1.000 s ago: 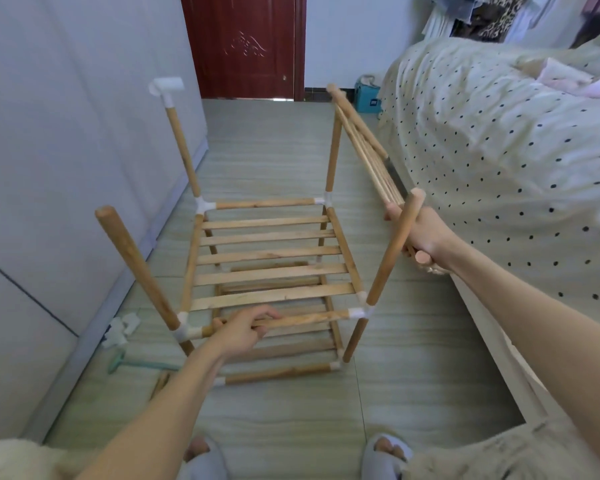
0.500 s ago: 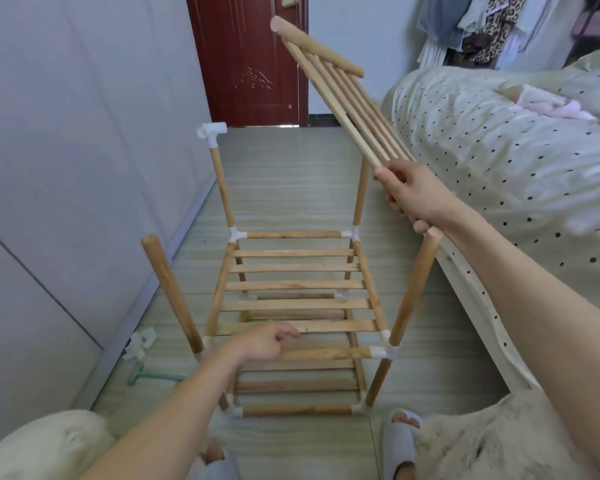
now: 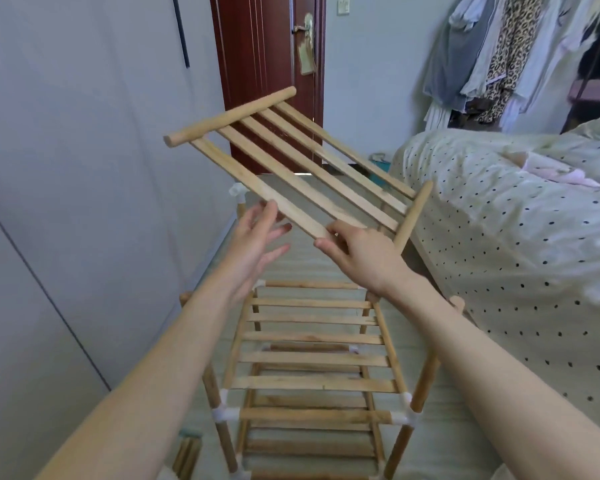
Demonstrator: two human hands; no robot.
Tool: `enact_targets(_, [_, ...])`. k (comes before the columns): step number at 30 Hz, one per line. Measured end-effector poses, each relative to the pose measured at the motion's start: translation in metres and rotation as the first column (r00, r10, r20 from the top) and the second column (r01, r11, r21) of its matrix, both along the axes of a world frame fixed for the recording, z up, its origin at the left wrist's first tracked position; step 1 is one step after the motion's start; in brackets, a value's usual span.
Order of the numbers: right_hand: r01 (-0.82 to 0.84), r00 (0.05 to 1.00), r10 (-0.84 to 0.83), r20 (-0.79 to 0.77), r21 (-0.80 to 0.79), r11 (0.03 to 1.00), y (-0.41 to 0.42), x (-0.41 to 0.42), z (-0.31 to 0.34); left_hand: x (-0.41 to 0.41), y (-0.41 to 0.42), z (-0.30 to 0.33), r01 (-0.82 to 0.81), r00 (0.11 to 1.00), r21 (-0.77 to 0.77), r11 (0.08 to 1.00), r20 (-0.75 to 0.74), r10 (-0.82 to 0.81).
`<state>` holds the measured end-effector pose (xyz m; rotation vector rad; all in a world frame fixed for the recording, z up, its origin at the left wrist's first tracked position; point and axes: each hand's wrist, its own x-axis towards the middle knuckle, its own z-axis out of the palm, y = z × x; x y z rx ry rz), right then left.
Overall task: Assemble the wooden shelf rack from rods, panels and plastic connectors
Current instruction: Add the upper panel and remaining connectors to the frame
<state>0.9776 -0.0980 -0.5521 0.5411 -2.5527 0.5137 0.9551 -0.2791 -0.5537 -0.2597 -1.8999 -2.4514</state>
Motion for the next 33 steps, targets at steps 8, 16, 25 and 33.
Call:
enact_targets(8, [-0.041,0.999,0.044,-0.031,0.101,0.994,-0.030,0.003,-0.033,-0.011,-0.019,0.001,-0.094,0.993,0.498,0.862,0.110,0.045])
enact_targets(16, [0.054,0.946,-0.092,-0.312,-0.129,0.990,-0.038,-0.012,-0.012,0.000,-0.032,0.002,-0.035,0.999,0.349,0.936,0.042,0.021])
enact_targets(25, [0.089,0.934,0.160,0.321,-0.640,0.763,-0.031,-0.024,-0.024,0.017,-0.019,0.007,-0.031,0.996,0.093,0.995,-0.075,0.038])
enact_targets(33, [0.101,0.895,0.336,0.295,-0.865,0.492,-0.019,-0.024,-0.027,0.018,-0.038,0.029,-0.281,0.955,-0.193,0.940,-0.155,0.254])
